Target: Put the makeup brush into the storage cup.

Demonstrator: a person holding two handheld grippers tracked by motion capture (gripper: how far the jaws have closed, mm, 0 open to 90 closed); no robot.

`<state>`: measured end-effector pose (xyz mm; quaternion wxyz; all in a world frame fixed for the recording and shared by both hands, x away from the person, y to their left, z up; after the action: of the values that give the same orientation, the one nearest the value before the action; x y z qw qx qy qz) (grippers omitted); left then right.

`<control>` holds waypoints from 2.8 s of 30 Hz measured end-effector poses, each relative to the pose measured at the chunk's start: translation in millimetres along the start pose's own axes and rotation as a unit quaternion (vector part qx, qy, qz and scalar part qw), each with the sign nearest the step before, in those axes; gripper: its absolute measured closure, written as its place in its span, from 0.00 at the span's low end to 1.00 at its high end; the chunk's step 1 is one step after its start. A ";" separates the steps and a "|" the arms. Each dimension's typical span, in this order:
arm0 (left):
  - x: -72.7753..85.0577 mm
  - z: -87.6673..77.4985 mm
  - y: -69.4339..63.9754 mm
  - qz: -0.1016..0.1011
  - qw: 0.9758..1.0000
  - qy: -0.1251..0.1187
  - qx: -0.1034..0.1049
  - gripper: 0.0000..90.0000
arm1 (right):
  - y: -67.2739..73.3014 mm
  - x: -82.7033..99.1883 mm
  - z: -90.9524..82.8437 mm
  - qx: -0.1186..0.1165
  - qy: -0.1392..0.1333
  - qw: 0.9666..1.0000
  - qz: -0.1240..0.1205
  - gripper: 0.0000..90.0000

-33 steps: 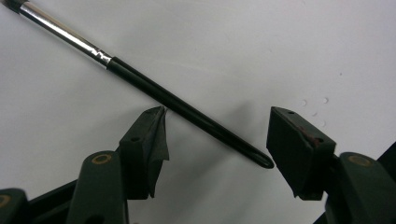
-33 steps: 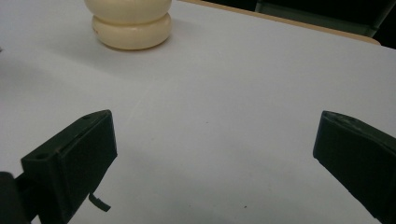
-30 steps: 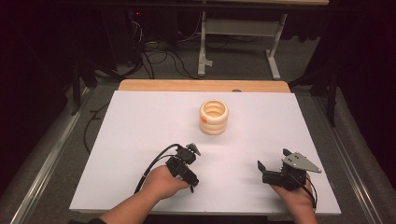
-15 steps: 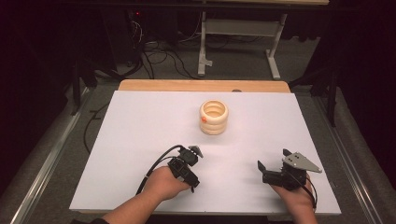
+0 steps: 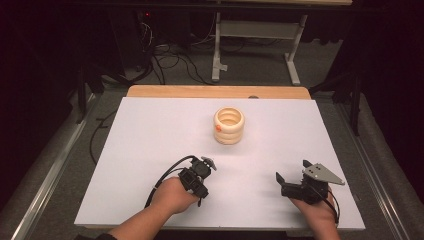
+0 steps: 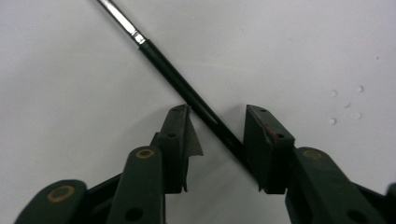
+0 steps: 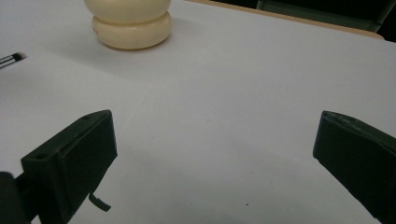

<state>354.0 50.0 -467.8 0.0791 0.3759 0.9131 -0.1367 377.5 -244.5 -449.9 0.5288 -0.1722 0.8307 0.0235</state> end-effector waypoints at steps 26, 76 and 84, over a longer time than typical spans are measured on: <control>0.9 -2.3 6.2 0.032 0.999 0.040 -0.009 0.90 | -2.5 2.4 0.3 0.000 0.004 1.000 0.003 0.01; -1.0 -6.5 8.8 0.033 0.999 0.034 0.012 0.93 | -2.2 4.2 1.8 -0.001 0.008 1.000 0.005 0.01; 1.8 -13.1 15.0 0.029 0.999 0.031 0.008 0.93 | -2.0 4.9 2.2 -0.001 0.010 1.000 0.006 0.01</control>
<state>362.8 65.4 -458.7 0.0517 0.4071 0.9026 -0.1300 378.1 -247.2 -454.9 0.5197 -0.1681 0.8372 0.0260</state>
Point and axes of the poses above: each handheld gripper's, and its own axes: z roughly forward along the jaws, x roughly out of its underside, y roughly to its left, the point moved 7 cm from there along z, roughly forward along the jaws, and after that the axes turned 8 degrees about x, right-handed, at the moved point
